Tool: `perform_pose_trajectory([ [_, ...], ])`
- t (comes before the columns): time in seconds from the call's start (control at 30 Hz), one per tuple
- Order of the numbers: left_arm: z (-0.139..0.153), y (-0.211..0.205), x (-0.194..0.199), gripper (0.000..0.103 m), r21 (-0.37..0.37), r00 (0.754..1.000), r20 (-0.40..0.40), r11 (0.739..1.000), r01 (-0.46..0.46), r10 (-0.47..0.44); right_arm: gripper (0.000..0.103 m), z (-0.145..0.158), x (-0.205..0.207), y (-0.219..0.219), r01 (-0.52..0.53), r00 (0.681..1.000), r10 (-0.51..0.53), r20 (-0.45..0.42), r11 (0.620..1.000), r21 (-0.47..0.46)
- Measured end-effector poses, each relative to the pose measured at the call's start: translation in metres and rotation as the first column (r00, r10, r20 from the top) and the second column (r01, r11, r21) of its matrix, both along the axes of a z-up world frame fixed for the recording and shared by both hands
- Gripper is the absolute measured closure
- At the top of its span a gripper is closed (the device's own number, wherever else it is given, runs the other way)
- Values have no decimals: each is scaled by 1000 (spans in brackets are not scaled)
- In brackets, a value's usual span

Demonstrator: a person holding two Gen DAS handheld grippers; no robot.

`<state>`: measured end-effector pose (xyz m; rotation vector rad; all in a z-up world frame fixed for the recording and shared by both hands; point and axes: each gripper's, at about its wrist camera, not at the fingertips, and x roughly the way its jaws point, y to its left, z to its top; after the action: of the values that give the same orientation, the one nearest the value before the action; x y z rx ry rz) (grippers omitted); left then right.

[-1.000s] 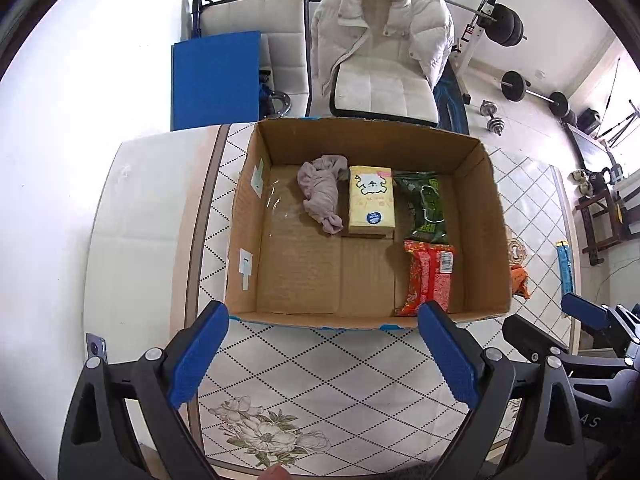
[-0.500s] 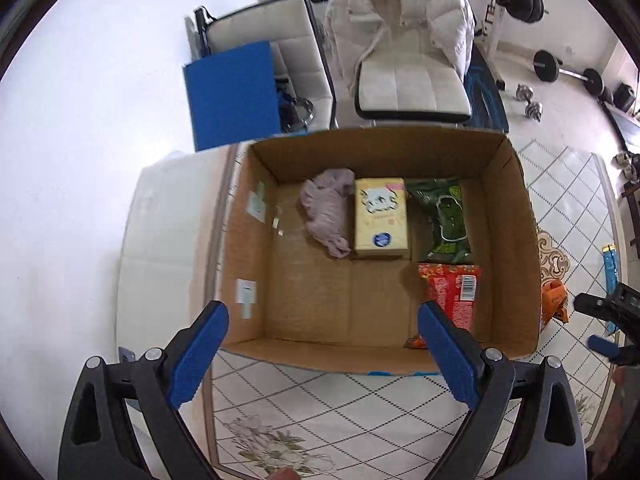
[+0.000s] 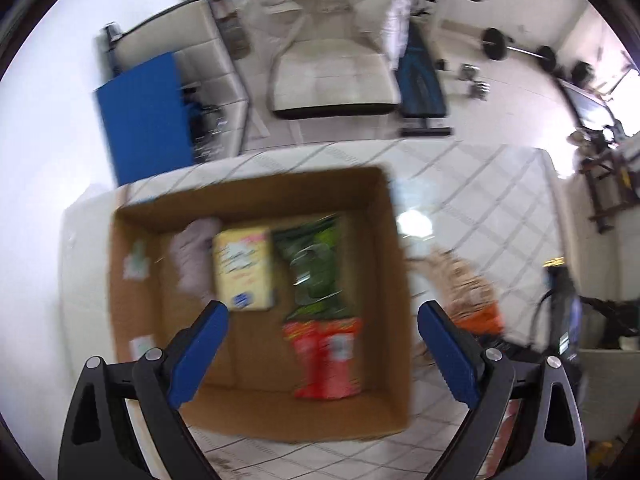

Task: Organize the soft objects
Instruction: 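Grasp the white box with the left tool while the right tool grasps the orange bag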

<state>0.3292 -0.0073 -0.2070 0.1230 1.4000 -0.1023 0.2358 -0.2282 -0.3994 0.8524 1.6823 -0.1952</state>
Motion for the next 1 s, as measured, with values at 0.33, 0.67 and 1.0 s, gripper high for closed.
perform_pose_trajectory([
  [0.33, -111, -148, 130, 6, 140, 935, -269, 951, 277, -232, 65, 28, 51, -81, -131, 988, 140, 65, 984, -124],
  [0.67, -223, -169, 155, 1, 257, 838, -500, 887, 384, -218, 65, 27, 77, -107, -134, 986, 142, 84, 986, -98],
  [1.0, -222, -137, 140, 29, 112, 828, -550, 972, 205, -111, 65, 22, 88, -125, -119, 986, 125, 107, 991, -58],
])
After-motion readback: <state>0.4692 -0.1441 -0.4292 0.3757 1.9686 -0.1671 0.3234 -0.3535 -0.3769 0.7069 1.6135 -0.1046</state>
